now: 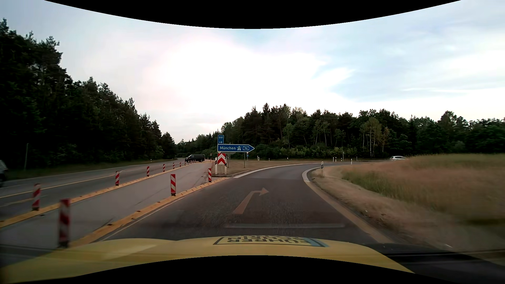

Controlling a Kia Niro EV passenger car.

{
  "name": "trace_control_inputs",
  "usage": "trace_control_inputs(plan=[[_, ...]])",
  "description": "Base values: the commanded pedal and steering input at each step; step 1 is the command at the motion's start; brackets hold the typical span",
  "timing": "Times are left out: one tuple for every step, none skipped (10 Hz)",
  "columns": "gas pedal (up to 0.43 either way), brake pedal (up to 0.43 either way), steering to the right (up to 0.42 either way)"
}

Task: Follow the waypoints while adhering to traffic rules and regulations

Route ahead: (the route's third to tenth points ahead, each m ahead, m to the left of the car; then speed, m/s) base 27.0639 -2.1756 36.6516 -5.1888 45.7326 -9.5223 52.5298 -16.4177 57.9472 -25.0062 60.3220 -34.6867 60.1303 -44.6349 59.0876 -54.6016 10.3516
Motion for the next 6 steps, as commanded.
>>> trace_control_inputs(plan=[[0.047,0.000,0.034],[0.047,0.000,0.035],[0.047,0.000,0.036],[0.047,0.000,0.038],[0.059,0.000,0.039],[0.059,0.000,0.043]])
